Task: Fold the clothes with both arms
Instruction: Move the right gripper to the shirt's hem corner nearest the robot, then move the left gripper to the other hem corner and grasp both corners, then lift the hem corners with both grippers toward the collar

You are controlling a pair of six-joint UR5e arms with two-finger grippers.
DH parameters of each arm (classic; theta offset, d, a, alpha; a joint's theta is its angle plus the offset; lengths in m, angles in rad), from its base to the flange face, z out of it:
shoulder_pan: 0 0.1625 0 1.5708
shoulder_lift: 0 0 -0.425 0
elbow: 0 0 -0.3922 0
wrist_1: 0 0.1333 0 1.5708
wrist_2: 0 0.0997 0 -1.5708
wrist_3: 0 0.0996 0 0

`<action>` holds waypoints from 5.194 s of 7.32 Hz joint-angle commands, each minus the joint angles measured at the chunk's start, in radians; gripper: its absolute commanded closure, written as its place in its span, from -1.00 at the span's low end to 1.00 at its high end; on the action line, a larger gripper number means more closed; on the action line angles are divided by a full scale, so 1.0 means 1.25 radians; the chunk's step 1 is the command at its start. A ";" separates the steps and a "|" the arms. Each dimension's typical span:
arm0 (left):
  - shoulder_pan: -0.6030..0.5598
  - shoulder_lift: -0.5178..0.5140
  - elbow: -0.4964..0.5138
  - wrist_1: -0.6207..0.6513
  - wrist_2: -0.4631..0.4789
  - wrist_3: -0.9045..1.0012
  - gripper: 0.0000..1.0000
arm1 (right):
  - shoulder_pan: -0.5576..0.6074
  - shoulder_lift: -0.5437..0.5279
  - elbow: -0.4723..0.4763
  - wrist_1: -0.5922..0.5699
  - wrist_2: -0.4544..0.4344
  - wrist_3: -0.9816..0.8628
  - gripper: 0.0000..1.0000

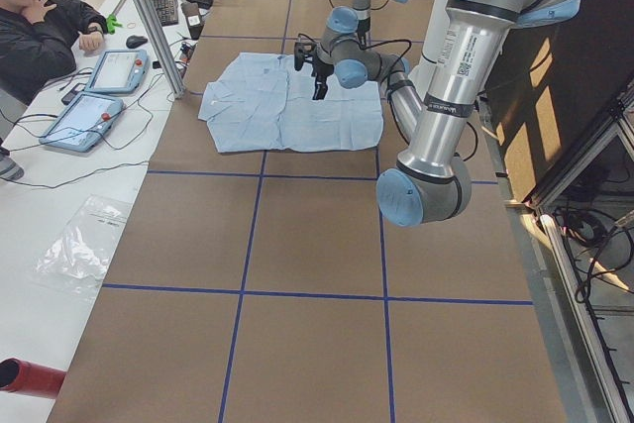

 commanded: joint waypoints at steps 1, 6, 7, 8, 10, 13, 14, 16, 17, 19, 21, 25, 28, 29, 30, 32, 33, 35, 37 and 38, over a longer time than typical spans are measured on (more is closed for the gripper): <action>0.000 0.002 0.002 0.001 0.000 0.000 -0.90 | -0.006 -0.001 0.002 0.000 -0.008 0.000 1.00; 0.102 0.071 -0.013 -0.002 0.023 -0.126 -0.86 | -0.003 0.001 0.076 0.000 -0.012 0.001 1.00; 0.203 0.095 -0.017 -0.004 0.088 -0.202 -0.85 | -0.002 0.003 0.081 0.001 -0.012 0.001 1.00; 0.268 0.108 -0.018 0.000 0.116 -0.262 -0.76 | 0.000 0.005 0.093 0.000 -0.010 0.001 1.00; 0.303 0.171 -0.017 0.000 0.126 -0.280 -0.73 | 0.003 0.010 0.096 0.001 -0.010 0.001 1.00; 0.309 0.199 -0.005 0.001 0.126 -0.279 -0.65 | 0.011 0.010 0.107 0.001 -0.006 0.001 1.00; 0.312 0.199 -0.003 0.001 0.126 -0.280 -0.59 | 0.013 0.008 0.107 0.001 -0.002 0.001 1.00; 0.318 0.192 0.009 0.000 0.126 -0.280 -0.43 | 0.016 0.004 0.105 0.000 -0.001 0.000 1.00; 0.318 0.189 0.022 0.000 0.126 -0.280 -0.38 | 0.016 0.004 0.105 0.001 0.000 0.001 1.00; 0.318 0.190 0.023 0.000 0.126 -0.280 -0.25 | 0.018 0.004 0.106 0.001 0.000 0.000 1.00; 0.326 0.190 0.023 0.000 0.126 -0.279 -0.13 | 0.027 0.001 0.107 0.000 0.000 0.001 1.00; 0.331 0.186 0.027 0.000 0.126 -0.279 0.04 | 0.044 0.000 0.108 0.001 0.015 0.000 1.00; 0.331 0.185 0.037 0.000 0.125 -0.279 0.09 | 0.048 -0.001 0.108 0.001 0.016 0.000 1.00; 0.331 0.184 0.038 -0.001 0.125 -0.277 0.09 | 0.048 0.000 0.108 0.000 0.016 0.000 1.00; 0.333 0.184 0.037 -0.001 0.125 -0.279 0.17 | 0.049 0.000 0.108 0.000 0.016 0.000 1.00; 0.331 0.184 0.036 0.000 0.125 -0.279 0.61 | 0.050 -0.001 0.108 0.000 0.016 0.000 1.00; 0.331 0.185 0.034 0.000 0.124 -0.279 0.91 | 0.051 -0.001 0.111 0.000 0.016 0.000 1.00; 0.329 0.185 0.018 0.000 0.119 -0.276 1.00 | 0.057 -0.004 0.113 0.000 0.017 0.000 1.00; 0.308 0.195 -0.035 0.001 0.118 -0.261 1.00 | 0.083 0.001 0.113 0.000 0.034 0.000 1.00; 0.290 0.195 -0.035 0.001 0.117 -0.226 1.00 | 0.107 0.002 0.112 0.000 0.064 -0.001 1.00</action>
